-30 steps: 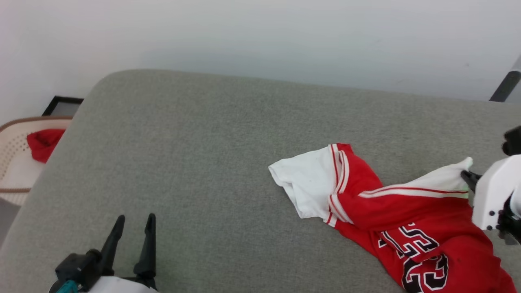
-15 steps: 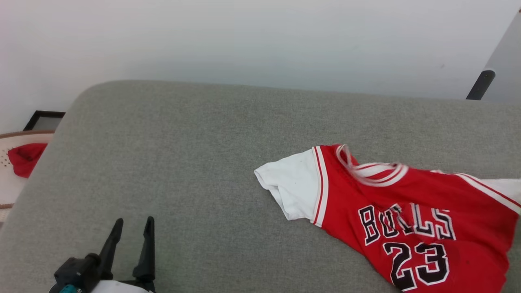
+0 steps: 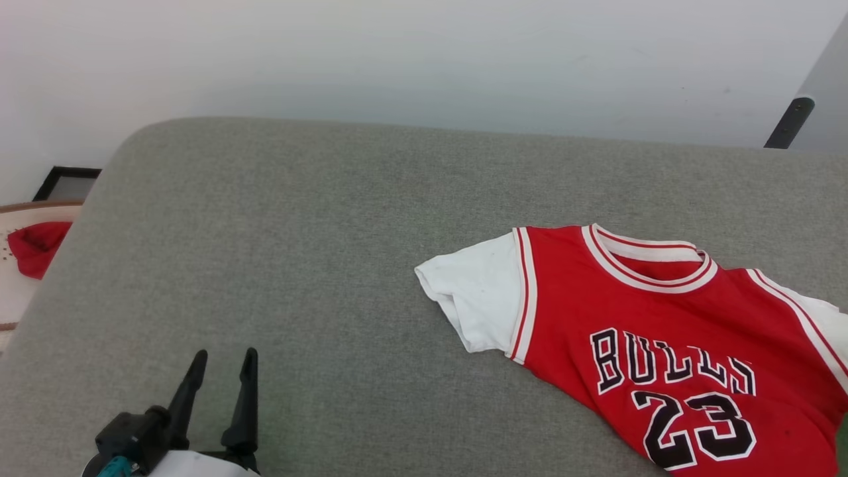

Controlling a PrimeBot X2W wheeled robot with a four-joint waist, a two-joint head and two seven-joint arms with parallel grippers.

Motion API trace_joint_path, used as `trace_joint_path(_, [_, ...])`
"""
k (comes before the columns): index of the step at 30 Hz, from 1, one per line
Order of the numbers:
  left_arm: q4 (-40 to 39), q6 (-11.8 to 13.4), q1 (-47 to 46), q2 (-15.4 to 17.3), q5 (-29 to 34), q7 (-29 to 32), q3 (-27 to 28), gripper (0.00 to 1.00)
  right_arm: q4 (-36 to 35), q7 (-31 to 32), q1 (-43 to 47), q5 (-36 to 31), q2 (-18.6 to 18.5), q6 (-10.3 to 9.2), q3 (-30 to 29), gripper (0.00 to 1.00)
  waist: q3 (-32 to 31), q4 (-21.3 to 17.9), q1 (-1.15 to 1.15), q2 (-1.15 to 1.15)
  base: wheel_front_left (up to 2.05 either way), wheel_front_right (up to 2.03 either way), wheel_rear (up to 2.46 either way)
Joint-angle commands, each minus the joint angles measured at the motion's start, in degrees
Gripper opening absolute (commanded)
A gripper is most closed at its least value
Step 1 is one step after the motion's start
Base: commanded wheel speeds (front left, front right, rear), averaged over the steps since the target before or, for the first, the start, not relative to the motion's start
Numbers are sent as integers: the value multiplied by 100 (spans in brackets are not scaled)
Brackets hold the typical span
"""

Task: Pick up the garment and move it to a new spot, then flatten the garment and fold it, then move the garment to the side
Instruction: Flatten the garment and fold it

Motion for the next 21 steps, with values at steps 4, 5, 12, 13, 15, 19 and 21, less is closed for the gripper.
trace_joint_path(4, [37, -15, -8, 44, -32, -20, 0, 100, 136, -111, -118, -22, 32, -2, 109, 100, -25, -87, 0, 0, 0, 0, 0])
trace_joint_path(5, [44, -15, 0, 54, -33, -20, -8, 100, 148, -115, -117, 2, 36, -2, 145, 100, -44, -111, 0, 0, 0, 0, 0])
trace_joint_path(12, [14, -17, 100, 165, -81, -19, -58, 100, -272, -288, 53, 239, 33, -2, 377, 100, -244, -356, 0, 0, 0, 0, 0])
trace_joint_path(13, [-9, -17, 102, 192, -100, -3, -71, 100, -391, -330, 85, 308, 41, -2, 386, 100, -271, -396, 0, 0, 0, 0, 0])
trace_joint_path(15, [-66, -18, 112, 253, -141, 49, -76, 100, -667, -414, 178, 342, 60, -2, 432, 100, -332, -491, 0, 0, 0, 0, 0])
trace_joint_path(19, [-204, -18, 124, 375, -239, 239, -105, 100, -1290, -551, 466, 489, 194, -2, 438, 100, -445, -700, 0, 0, 0, 0, 0])
trace_joint_path(21, [-296, -19, 99, 443, -314, 354, -140, 100, -1661, -619, 626, 521, 269, -2, 450, 100, -472, -799, 0, 0, 0, 0, 0])
